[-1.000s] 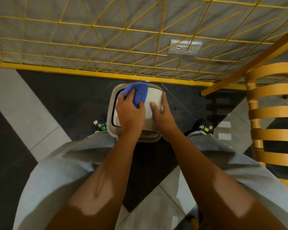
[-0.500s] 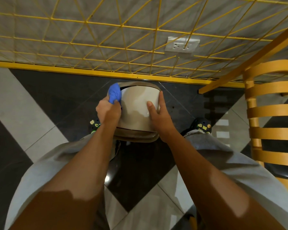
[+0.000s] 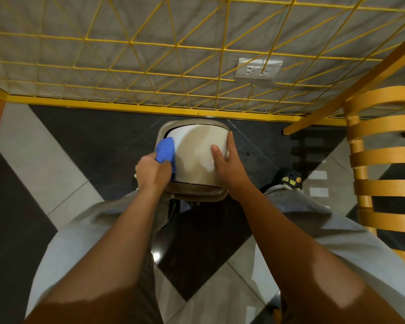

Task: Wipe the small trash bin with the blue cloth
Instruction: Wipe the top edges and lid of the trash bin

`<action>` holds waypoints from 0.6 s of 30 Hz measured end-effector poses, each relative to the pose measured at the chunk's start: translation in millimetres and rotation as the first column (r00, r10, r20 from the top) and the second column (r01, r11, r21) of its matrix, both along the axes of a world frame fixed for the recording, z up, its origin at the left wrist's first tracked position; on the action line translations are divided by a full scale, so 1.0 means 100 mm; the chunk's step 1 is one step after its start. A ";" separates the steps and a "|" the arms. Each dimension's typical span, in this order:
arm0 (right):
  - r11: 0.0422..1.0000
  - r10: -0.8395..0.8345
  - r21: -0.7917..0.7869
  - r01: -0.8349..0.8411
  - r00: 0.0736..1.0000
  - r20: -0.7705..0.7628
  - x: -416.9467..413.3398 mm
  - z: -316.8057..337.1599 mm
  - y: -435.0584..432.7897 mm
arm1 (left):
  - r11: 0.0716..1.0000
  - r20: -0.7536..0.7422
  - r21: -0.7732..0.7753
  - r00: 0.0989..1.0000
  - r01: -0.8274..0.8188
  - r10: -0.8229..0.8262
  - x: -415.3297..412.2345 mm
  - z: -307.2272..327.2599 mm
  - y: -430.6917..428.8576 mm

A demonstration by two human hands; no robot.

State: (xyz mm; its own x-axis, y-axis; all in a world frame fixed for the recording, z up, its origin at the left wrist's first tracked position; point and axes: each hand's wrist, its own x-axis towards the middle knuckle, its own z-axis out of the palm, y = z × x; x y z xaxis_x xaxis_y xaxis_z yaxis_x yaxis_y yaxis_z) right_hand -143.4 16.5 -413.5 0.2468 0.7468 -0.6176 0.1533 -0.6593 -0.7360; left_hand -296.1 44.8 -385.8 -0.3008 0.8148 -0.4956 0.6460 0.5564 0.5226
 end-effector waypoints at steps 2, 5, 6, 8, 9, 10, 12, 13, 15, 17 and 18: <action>1.000 -0.004 0.000 0.004 1.000 -0.015 0.00 0.03 0.00 | 0.996 0.042 -0.039 0.996 -0.078 0.080 -0.06 0.05 0.05; 0.999 -0.050 -0.008 0.050 0.994 -0.099 0.03 0.09 -0.01 | 0.976 0.204 -0.008 0.955 -0.220 0.217 -0.05 0.19 0.07; 0.997 -0.078 -0.018 0.077 0.988 -0.133 0.04 0.13 -0.01 | 0.967 0.285 0.005 0.928 -0.254 0.242 -0.02 0.25 0.06; 0.992 -0.126 -0.016 0.125 0.977 -0.173 0.07 0.24 -0.02 | 0.963 0.430 0.028 0.872 -0.270 0.232 0.06 0.38 0.00; 0.989 -0.141 0.008 0.145 0.973 -0.183 0.07 0.31 -0.04 | 0.965 0.491 0.039 0.846 -0.260 0.208 0.10 0.44 -0.04; 0.986 -0.151 0.044 0.163 0.970 -0.192 0.07 0.39 -0.06 | 0.968 0.540 0.049 0.822 -0.245 0.181 0.15 0.49 -0.08; 0.978 -0.151 0.107 0.180 0.960 -0.236 0.05 0.58 -0.11 | 0.975 0.580 0.064 0.803 -0.213 0.137 0.27 0.58 -0.18; 0.975 -0.141 0.127 0.183 0.948 -0.285 0.03 0.68 -0.14 | 0.978 0.566 0.084 0.816 -0.193 0.113 0.34 0.61 -0.23; 0.972 -0.117 0.140 0.189 0.904 -0.411 -0.01 0.84 -0.19 | 0.975 0.457 0.204 0.889 -0.085 -0.018 0.46 0.68 -0.31; 0.970 -0.124 0.123 0.210 0.863 -0.490 -0.02 0.97 -0.22 | 0.940 0.339 0.340 0.929 0.027 -0.149 0.56 0.75 -0.41; 0.966 -0.139 0.117 0.232 0.843 -0.519 -0.01 1.00 -0.22 | 0.920 0.321 0.389 0.928 0.054 -0.190 0.61 0.80 -0.45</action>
State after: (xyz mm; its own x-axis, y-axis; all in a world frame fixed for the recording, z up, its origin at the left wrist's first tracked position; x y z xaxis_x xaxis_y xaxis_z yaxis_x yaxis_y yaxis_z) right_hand -144.9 -5.9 -313.1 0.0817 0.8221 -0.5635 -0.3802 -0.4969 -0.7801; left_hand -235.5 -0.4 -306.2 -0.0518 0.9768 -0.2079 0.4363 0.2094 0.8751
